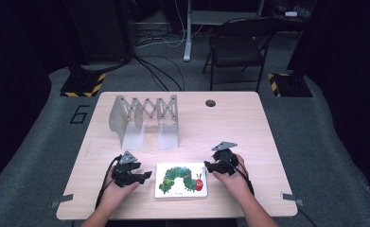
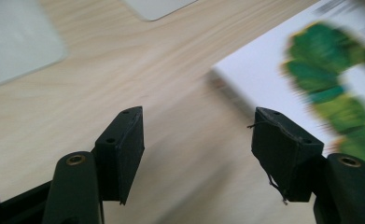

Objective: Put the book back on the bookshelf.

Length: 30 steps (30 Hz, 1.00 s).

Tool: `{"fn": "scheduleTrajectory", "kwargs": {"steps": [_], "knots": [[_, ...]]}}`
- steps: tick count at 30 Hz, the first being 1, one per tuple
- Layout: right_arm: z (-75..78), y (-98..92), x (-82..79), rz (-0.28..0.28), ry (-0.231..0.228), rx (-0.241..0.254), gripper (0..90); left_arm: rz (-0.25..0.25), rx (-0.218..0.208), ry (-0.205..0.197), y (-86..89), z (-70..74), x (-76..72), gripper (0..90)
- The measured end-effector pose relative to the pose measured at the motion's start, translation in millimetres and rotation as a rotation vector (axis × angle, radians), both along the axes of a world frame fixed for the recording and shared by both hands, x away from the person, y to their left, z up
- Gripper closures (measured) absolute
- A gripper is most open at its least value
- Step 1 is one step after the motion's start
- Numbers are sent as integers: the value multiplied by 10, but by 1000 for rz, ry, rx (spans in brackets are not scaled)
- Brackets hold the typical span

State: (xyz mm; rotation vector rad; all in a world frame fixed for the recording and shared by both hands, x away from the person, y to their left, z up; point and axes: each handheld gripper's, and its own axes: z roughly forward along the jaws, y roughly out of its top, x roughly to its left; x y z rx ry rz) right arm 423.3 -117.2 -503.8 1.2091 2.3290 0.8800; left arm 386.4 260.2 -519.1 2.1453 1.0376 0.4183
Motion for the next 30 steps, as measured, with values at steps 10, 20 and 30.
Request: {"fn": "scheduleTrajectory", "kwargs": {"steps": [10,20,30], "knots": [[-217,-186,100,-59,-51,86,279,13,-5,-68,12,-98,61,256],[-247,-177,100,-49,-75,94,215,49,-9,-61,2,-105,62,215],[-249,-169,106,-64,-54,90,142,56,-10,-60,-1,-105,59,214]]}}
